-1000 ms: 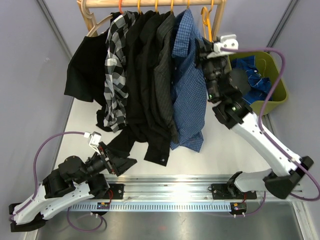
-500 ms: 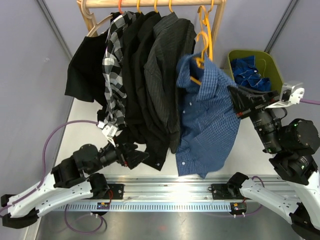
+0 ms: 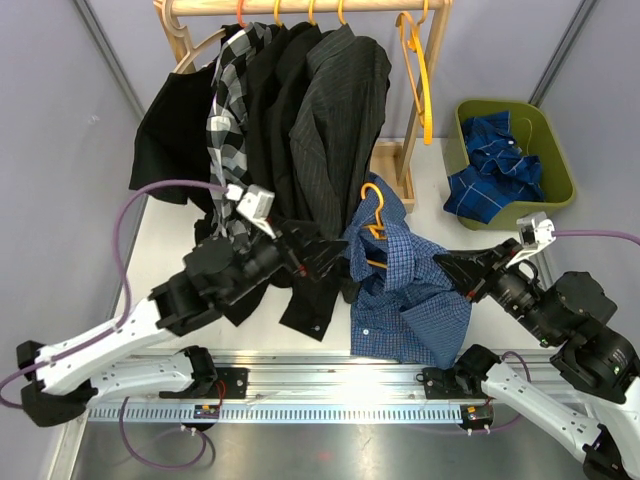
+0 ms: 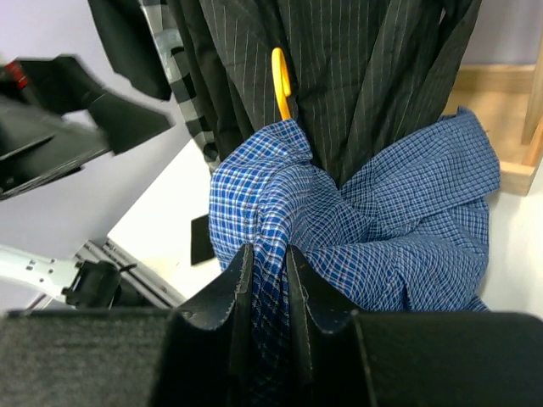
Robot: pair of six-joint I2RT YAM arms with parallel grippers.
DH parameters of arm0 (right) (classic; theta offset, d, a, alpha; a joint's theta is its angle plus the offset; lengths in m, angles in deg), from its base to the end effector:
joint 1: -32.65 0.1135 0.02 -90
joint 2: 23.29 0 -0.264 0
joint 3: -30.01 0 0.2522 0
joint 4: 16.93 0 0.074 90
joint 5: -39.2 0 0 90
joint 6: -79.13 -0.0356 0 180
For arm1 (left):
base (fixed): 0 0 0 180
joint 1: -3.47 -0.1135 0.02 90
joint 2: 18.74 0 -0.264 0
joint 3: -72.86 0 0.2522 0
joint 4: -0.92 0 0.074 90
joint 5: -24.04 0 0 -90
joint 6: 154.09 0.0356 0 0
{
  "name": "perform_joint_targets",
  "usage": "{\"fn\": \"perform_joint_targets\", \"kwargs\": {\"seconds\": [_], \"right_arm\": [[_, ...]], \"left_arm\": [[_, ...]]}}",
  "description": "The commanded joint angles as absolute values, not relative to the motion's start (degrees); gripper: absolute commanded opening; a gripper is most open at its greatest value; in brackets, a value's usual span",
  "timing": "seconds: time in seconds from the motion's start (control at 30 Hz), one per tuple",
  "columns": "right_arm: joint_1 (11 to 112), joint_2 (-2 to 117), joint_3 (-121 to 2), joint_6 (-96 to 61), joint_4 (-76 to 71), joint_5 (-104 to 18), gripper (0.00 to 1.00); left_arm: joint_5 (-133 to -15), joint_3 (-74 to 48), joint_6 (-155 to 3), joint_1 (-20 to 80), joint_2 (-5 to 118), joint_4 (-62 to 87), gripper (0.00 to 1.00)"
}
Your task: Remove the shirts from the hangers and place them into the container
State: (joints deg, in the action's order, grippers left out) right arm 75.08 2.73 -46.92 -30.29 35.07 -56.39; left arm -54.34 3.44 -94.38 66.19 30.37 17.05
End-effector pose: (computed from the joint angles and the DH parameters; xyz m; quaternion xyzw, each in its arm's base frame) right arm 0.0401 0.0320 0.4230 -0.1087 0.7054 0.3296 0.6180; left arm 0.0945 -0.1676 0.4085 0.1180 0.6711 -0.4812 0.5515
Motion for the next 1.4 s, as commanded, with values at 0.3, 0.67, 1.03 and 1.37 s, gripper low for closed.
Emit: {"fn": "perform_joint_targets", "kwargs": {"seconds": [0.3, 0.67, 1.03, 1.37], "right_arm": [[75.4, 1.1, -48.0, -32.9, 34.6, -51.1, 0.00], [75.5, 0.5, -48.3, -33.1, 34.9, -48.0, 0.00], [75.4, -0.5, -48.3, -33.6, 35.9, -46.5, 0.00], [75.4, 0.0, -48.5, -33.5, 39.3, -44.7, 0.29]], "left_arm": [[-58.7, -8.1, -102.9, 66.2, 48.4, 1.1, 0.99], [-58.5, -11.8, -101.8, 64.1, 56.1, -0.7, 0.99], [-59.9, -17.3, -101.0, 61.7, 60.5, -1.0, 0.20], [-53.8, -33.8, -90.7, 59.8, 63.5, 7.3, 0.00]]}}
